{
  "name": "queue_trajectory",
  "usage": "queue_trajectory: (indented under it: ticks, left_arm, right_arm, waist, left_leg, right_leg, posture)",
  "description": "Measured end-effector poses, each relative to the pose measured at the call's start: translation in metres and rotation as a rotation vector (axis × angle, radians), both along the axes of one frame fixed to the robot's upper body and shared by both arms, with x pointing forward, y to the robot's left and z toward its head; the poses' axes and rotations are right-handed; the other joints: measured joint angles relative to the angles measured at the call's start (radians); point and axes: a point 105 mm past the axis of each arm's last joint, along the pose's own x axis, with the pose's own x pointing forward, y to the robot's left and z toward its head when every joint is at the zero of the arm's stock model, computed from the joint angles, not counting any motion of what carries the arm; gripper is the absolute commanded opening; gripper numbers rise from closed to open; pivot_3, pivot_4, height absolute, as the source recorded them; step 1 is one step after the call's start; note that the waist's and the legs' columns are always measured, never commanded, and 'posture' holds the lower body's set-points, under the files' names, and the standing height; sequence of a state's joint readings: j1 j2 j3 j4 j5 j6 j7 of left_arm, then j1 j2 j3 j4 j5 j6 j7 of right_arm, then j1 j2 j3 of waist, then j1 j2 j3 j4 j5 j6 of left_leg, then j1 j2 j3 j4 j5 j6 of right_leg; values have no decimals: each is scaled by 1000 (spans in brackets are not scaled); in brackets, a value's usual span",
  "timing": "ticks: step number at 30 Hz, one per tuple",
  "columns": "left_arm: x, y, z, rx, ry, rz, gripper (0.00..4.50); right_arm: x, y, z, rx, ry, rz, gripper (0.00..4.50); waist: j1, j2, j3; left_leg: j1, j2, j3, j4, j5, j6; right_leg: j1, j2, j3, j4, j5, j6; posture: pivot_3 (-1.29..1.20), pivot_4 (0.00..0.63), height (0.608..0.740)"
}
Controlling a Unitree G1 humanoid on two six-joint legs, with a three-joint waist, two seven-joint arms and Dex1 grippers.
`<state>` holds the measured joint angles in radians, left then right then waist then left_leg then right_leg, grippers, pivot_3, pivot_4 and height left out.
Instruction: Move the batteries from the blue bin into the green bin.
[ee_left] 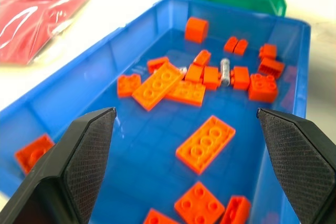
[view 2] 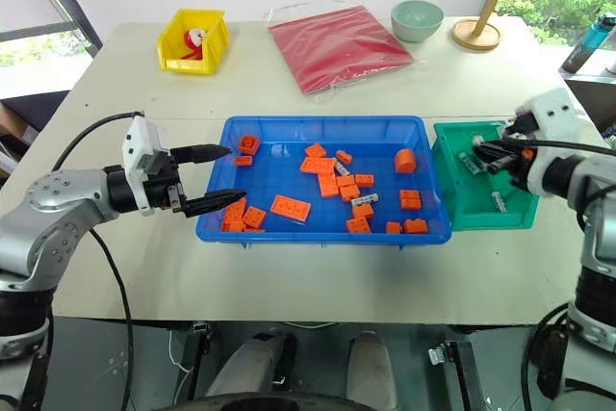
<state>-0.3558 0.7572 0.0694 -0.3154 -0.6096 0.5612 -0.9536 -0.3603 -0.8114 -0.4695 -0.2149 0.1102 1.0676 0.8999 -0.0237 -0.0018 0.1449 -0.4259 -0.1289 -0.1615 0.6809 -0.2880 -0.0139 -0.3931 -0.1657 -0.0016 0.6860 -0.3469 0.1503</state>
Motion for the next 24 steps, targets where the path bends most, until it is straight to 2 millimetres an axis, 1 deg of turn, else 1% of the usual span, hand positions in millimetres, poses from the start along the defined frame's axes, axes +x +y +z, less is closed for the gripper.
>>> queue_trajectory:
  ticks: [1, 2, 5, 7, 10, 11, 12, 14, 15, 17, 19, 21, 23, 24]
  left_arm:
    - [0, -1, 1, 1, -3, -6, 4500]
    - [0, -2, 1, 2, -4, -8, 4500]
    - [1, -2, 0, 1, -4, -6, 4500]
    - [1, -2, 0, 0, -4, -4, 4500]
    - [0, -2, 0, -1, -5, -5, 4500]
    - [-1, -2, -1, 0, -4, -3, 4500]
    - [-2, -1, -2, 1, -2, 2, 4500]
    - [-2, 0, -2, 3, -3, 4, 4500]
    - [-3, -1, -1, 4, -6, 3, 4500]
    - [-3, 1, -1, 6, -8, 12, 4500]
    - [-4, 2, 0, 7, -13, 19, 4500]
    - [-5, 2, 0, 12, -16, 27, 4500]
    - [-5, 1, 1, 14, -16, 26, 4500]
    - [-6, 1, 1, 15, -19, 27, 4500]
  right_arm:
    - [-2, -2, -3, 2, 6, -14, 1086]
    - [-2, -4, -5, 3, 10, -21, 1310]
    - [1, -4, -8, -30, 1, -29, 2718]
    - [10, 5, -1, -32, -27, 3, 2718]
    - [26, 33, 30, -39, -123, 114, 2718]
    - [31, 45, 39, -43, -147, 160, 2718]
    - [36, 62, 47, -46, -168, 218, 2718]
    - [43, 97, 51, -33, -184, 327, 2718]
    - [46, 113, 48, -20, -176, 380, 2718]
    - [48, 148, 36, 4, -138, 485, 2718]
    - [48, 175, 19, -16, -93, 577, 2718]
    - [48, 201, -1, -76, -64, 678, 2718]
    - [48, 215, -18, -103, -31, 735, 3264]
    - [48, 219, -26, -120, -14, 753, 3645]
  waist:
    - [0, 0, 0]
    - [0, 0, 0]
    - [1, 0, 0]
    - [-2, 0, 0]
    - [-14, 0, 0]
    - [-17, 0, 0]
    - [-19, 0, 0]
    - [-22, 0, 0]
    - [-22, 0, 0]
    - [-21, 0, 0]
    - [-18, 0, 0]
    - [-17, 0, 0]
    - [-17, 0, 0]
    - [-17, 0, 0]
  left_leg:
    - [0, 0, 0, 0, 0, 0]
    - [0, 0, 0, 0, 0, 0]
    - [0, 0, 0, 0, 0, 0]
    - [0, 0, 1, 0, 0, 0]
    - [0, 1, 1, 0, 0, 0]
    - [0, 1, 0, 0, 0, 0]
    - [0, 1, 0, 0, 0, 0]
    - [0, 1, 0, 0, 0, 0]
    - [0, 2, 0, -1, 0, 0]
    - [0, 1, -1, -1, 0, 0]
    - [0, 0, -3, 0, 0, 0]
    - [0, -1, -4, 0, 0, 0]
    - [0, -2, -5, 0, 0, 0]
    - [0, -2, -5, 0, 0, 0]
  right_leg:
    - [0, 0, 0, 0, 0, 0]
    - [0, 0, 0, 0, 0, 0]
    - [0, 0, 0, 0, 0, 0]
    - [0, 0, 0, 0, 0, 0]
    - [0, 0, 0, 0, 0, 0]
    - [0, 1, -1, 0, 0, 0]
    - [0, 1, -1, 0, 0, 0]
    - [0, 1, -1, 0, 0, 0]
    - [0, 1, -1, -1, 0, 0]
    - [0, 1, -1, -1, 0, 0]
    - [0, 0, -1, 0, 0, 0]
    - [1, 0, -1, 0, 0, 0]
    - [1, 0, -1, 0, 0, 0]
    - [1, 1, -1, 0, 0, 0]
  posture:
    - [0, 150, 717]
    - [0, 150, 717]
    - [0, 150, 717]
    - [0, 150, 717]
    - [0, 150, 717]
    - [0, 150, 717]
    - [0, 150, 717]
    - [0, 150, 717]
    - [0, 150, 717]
    - [0, 150, 717]
    - [0, 150, 717]
    - [0, 150, 717]
    - [0, 150, 717]
    - [0, 150, 717]
